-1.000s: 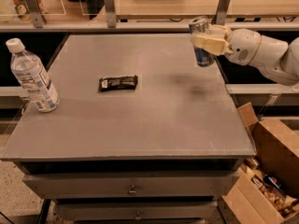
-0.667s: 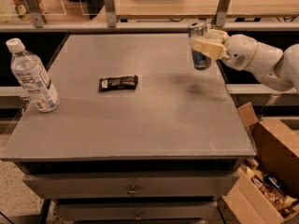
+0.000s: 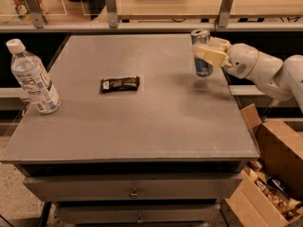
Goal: Place redbull can upright
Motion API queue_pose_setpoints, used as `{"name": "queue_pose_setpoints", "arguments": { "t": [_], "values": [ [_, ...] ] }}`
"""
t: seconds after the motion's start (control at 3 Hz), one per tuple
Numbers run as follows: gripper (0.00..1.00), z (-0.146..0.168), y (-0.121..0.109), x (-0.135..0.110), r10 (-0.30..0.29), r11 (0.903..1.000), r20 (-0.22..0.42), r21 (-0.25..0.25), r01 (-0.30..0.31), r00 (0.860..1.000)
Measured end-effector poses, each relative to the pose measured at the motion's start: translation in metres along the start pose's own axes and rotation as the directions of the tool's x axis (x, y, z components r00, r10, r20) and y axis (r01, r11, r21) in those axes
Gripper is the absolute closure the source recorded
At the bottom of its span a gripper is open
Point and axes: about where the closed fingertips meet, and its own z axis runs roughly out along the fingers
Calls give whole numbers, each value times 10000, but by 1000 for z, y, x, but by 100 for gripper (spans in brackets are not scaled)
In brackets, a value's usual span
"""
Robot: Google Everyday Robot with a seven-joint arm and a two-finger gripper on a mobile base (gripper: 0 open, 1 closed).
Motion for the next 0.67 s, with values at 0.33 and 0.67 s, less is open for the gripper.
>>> {"name": "queue_pose_setpoints", "arguments": {
  "t": [0.33,0.67],
  "values": [
    [100,-3,-3,9,134,9999,-26,77,-134,9999],
    [83,-6,-7,16,240,9994,-146,241,-236,9996]
  ]
}}
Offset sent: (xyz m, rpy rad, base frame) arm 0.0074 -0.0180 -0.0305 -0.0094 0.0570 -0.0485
